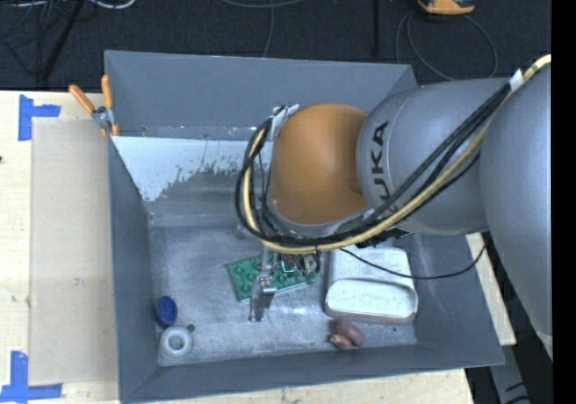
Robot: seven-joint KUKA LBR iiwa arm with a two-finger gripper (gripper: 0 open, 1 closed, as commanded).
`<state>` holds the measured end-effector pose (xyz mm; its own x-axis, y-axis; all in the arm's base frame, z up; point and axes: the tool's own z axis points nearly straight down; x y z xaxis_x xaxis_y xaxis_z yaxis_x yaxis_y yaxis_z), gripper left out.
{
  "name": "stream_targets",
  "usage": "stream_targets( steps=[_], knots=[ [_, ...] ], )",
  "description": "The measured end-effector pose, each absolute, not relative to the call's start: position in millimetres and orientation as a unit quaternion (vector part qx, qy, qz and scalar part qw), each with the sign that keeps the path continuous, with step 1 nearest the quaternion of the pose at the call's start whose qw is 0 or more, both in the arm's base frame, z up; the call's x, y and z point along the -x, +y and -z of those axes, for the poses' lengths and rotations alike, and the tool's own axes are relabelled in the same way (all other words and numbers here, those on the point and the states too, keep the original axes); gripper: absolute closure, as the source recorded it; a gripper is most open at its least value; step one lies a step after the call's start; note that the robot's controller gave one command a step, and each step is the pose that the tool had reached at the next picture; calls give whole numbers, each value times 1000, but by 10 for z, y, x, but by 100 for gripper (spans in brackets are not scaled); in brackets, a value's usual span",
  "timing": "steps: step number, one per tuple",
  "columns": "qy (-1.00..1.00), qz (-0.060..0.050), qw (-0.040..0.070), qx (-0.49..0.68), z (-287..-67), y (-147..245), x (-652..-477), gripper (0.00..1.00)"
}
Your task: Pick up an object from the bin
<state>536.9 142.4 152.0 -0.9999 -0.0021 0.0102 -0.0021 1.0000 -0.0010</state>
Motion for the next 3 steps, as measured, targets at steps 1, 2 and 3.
stream_targets(
  steps=[1, 2, 3],
  knots=[
    [-999, 1, -2, -54, -703, 857, -5703, 0],
    [-999, 2, -5, -54, -757, 874, -5725, 100],
    [-998, 0, -5, -60, -2606, 827, -5674, 100]
  ],
)
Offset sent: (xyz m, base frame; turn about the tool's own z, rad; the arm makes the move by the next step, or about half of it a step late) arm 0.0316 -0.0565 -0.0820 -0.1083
